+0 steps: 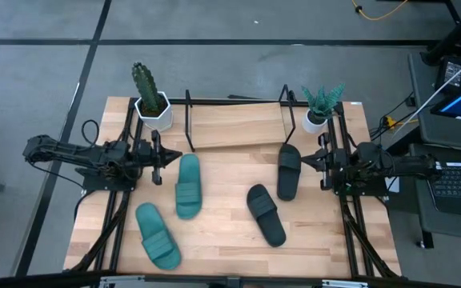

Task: Pick and place slides into the shelf
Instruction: Put the left black slide on the shelf

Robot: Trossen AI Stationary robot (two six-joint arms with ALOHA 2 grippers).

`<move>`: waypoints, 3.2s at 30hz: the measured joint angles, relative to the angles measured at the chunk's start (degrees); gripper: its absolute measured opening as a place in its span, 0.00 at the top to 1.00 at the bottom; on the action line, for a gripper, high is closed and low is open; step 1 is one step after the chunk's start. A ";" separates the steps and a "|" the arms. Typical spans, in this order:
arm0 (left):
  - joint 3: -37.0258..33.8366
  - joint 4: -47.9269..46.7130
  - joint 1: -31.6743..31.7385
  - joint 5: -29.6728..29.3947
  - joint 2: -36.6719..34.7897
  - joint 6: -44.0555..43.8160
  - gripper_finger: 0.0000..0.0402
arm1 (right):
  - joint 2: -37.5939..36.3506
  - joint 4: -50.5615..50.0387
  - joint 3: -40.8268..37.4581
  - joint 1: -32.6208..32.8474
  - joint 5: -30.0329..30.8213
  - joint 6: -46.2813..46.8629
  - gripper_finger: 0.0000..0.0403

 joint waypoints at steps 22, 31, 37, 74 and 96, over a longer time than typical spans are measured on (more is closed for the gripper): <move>10.77 -9.86 -4.22 6.44 11.22 -2.75 1.00 | 16.57 -5.04 11.56 0.00 1.23 2.59 0.98; 10.77 -9.26 -8.54 -0.38 11.72 -1.81 1.00 | 24.96 -14.97 22.07 1.78 1.38 -2.88 0.98; 13.30 -8.29 -10.36 -3.13 15.48 0.38 1.00 | 29.52 -15.38 23.59 3.71 1.50 -2.62 0.99; 28.76 11.42 -28.00 -24.33 57.29 -7.13 1.00 | 44.72 -21.63 22.10 33.73 27.87 12.50 0.99; 28.72 12.00 -27.98 -24.33 57.58 -7.08 1.00 | 66.01 -35.97 36.84 38.66 26.77 20.18 0.99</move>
